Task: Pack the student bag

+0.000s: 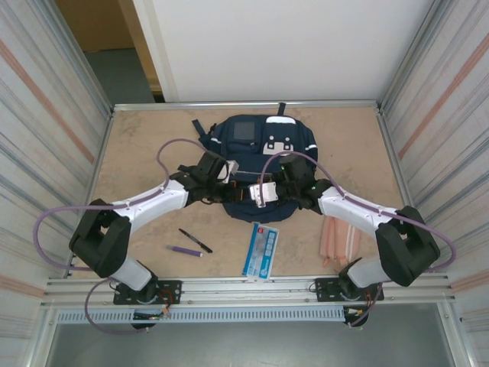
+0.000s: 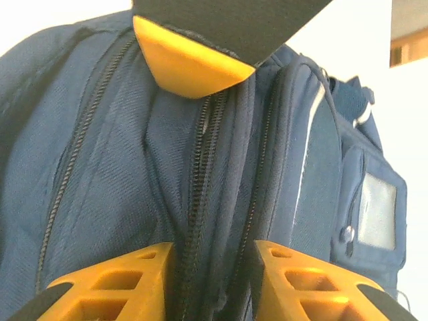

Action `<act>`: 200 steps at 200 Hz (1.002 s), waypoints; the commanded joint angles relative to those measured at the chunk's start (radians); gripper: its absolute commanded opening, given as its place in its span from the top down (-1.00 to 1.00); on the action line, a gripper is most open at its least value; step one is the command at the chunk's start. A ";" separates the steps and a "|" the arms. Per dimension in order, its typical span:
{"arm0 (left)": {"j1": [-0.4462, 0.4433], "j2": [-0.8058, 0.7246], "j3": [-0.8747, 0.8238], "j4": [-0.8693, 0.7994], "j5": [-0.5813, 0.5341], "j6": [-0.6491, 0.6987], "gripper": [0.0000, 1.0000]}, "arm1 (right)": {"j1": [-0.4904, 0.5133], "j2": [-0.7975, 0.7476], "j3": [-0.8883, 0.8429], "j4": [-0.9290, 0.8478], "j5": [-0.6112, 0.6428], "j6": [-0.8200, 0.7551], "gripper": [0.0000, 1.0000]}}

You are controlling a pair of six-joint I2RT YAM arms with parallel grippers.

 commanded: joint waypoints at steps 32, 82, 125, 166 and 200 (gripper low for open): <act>-0.063 0.046 0.126 0.145 0.128 0.072 1.00 | 0.029 -0.339 -0.189 0.053 -0.032 0.332 -0.10; -0.103 0.090 0.185 0.181 0.198 0.085 1.00 | -0.027 -0.480 -0.296 0.049 0.075 0.424 -0.27; -0.127 0.092 0.198 0.171 0.207 0.124 1.00 | -0.043 -0.252 -0.196 0.069 0.154 0.402 -0.22; -0.058 0.052 0.135 0.196 0.234 0.121 1.00 | -0.024 -0.160 -0.171 0.126 0.128 0.317 0.96; 0.037 -0.036 0.060 0.119 0.089 0.238 1.00 | -0.025 -0.203 -0.176 0.123 0.101 0.260 1.00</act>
